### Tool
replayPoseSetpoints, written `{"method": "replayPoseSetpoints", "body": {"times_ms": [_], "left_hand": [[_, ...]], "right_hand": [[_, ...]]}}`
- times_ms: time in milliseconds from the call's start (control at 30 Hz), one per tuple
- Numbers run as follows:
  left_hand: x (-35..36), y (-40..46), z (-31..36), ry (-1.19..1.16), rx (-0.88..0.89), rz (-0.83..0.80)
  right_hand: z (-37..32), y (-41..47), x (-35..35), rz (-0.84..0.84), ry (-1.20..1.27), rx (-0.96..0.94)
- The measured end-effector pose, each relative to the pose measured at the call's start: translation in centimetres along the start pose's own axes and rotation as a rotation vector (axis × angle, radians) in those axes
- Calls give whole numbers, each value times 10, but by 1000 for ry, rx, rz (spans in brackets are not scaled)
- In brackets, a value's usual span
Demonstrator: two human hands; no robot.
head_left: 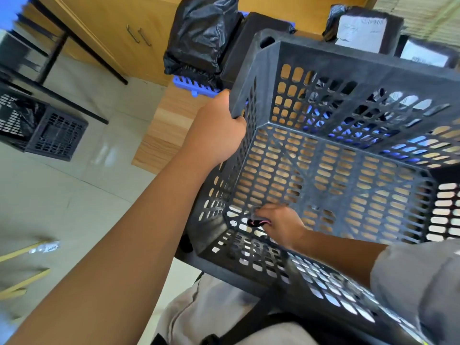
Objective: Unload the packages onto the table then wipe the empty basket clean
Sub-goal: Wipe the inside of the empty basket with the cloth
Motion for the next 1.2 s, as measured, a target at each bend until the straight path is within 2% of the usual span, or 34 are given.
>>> {"method": "replayPoseSetpoints", "body": {"times_ms": [267, 367, 467, 533, 600, 667, 700, 733, 833, 967, 1200], "left_hand": [[0, -1, 1, 3, -12, 3], [0, 0, 1, 6, -12, 6], [0, -2, 2, 7, -6, -1], [1, -1, 2, 11, -5, -4], [0, 0, 1, 4, -14, -6], [0, 1, 1, 3, -20, -6], [0, 1, 1, 6, -20, -11], [0, 2, 0, 9, -20, -13], [1, 3, -2, 21, -12, -9], [2, 6, -5, 9, -10, -9], [2, 5, -4, -2, -7, -11]], "right_hand": [[2, -10, 12, -134, -26, -123], [1, -7, 10, -192, -6, -35], [-5, 9, -12, -394, 194, 86], [-3, 27, -35, -312, 280, 187], [8, 54, -64, 34, 221, 260], [17, 80, -94, 405, 40, 281], [21, 93, -104, 500, -30, 296], [24, 104, -109, 527, -81, 315], [39, 131, -105, 465, -118, 399], [38, 132, -94, 468, 15, 446], [-2, 79, -38, 257, 120, 368]]}}
Point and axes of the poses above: each hand's wrist, its own y-axis towards the middle knuckle, its own x-axis out of the palm, z = x × y, the point moved 2 cm from there along y, towards the middle knuckle, and after that the axes turned 1 degree about z, right-handed, at the moved point
